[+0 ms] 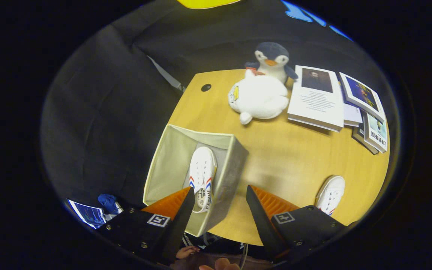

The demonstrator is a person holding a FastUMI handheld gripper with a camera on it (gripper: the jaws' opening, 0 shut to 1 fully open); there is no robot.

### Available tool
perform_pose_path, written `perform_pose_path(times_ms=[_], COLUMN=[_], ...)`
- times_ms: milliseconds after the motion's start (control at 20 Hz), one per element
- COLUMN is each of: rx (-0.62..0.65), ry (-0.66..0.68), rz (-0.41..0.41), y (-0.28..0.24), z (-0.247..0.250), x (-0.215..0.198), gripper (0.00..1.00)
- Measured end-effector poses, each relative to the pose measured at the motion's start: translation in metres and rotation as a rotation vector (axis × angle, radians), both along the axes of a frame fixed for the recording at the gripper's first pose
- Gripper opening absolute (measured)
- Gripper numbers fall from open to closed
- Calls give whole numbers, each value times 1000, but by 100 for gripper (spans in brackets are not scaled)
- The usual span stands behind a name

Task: Open the storage box then place both shoes into the box .Put the left shoe in first, then the right shoe, with the right side of both shoes facing outward in a uniform manner.

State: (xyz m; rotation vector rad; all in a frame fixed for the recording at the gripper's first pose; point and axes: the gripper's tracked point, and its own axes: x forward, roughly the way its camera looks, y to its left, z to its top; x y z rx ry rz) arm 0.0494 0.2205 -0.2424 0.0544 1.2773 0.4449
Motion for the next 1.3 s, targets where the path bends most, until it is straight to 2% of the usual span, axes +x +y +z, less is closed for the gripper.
perform_pose_path(times_ms=[300, 550, 1300], rx=[-43, -59, -165], ry=[22, 37, 112], rz=[-154, -250, -391], y=[-109, -166, -272], z=[-22, -35, -89], x=[-4, -14, -59], gripper=[85, 85, 85])
